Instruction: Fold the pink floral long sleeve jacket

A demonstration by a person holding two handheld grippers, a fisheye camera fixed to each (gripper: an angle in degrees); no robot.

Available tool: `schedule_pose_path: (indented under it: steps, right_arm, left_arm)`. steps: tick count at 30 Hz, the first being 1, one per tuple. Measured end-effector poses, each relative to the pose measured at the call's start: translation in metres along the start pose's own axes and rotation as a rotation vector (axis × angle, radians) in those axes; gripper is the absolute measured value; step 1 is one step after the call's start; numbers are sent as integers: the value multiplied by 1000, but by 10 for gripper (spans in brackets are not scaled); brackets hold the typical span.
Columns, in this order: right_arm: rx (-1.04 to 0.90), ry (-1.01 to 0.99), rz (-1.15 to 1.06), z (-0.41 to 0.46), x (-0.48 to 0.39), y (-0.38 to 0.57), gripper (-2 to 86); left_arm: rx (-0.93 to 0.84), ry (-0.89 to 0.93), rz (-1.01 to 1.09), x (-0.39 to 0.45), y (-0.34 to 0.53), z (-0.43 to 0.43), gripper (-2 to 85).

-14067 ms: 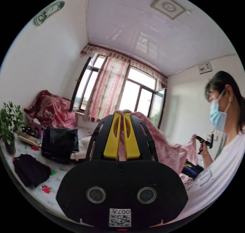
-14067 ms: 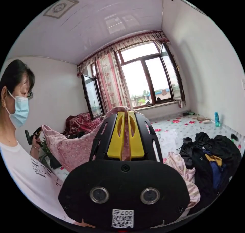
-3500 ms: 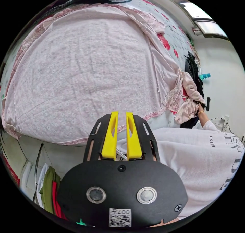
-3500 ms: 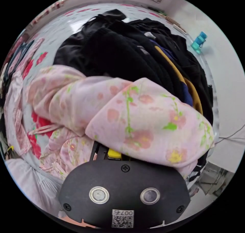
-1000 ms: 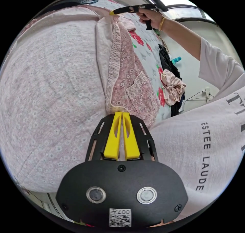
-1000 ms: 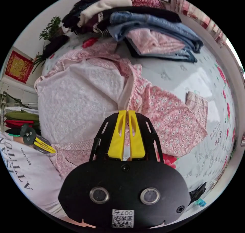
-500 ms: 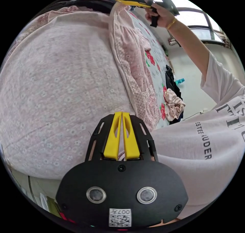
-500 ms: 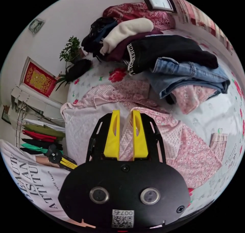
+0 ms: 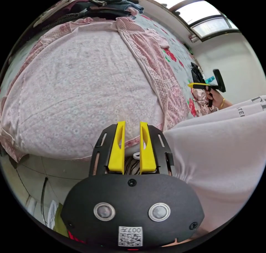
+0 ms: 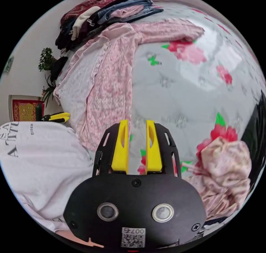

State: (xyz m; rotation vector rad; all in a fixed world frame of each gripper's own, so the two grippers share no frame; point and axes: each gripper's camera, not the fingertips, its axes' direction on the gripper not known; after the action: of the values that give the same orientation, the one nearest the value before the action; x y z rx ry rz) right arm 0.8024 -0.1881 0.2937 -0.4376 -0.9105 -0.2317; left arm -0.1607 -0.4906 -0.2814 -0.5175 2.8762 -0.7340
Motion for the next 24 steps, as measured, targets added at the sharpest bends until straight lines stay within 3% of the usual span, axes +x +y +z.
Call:
schedule_pose_path:
  steps: [4, 7, 9, 14, 19, 24]
  right_arm:
    - [-26, -83, 2, 34, -11, 20, 66]
    - [-20, 5, -63, 42, -36, 13, 22]
    - [-130, 24, -112, 52, -48, 7, 9]
    - [-128, 202, -84, 30, -25, 61, 2]
    - [-55, 114, -40, 6, 0, 90, 24]
    - [171, 78, -35, -38, 3, 49, 35]
  left_arm:
    - [-19, -101, 86, 21, -8, 16, 32]
    - [-35, -153, 97, 30, -11, 18, -2]
    - [-28, -165, 105, 35, -8, 19, -7]
    - [-136, -36, 155, 61, 5, 34, -9]
    - [-144, -67, 198, 98, 25, 36, 3]
    - [-46, -112, 184, 78, 6, -16, 55]
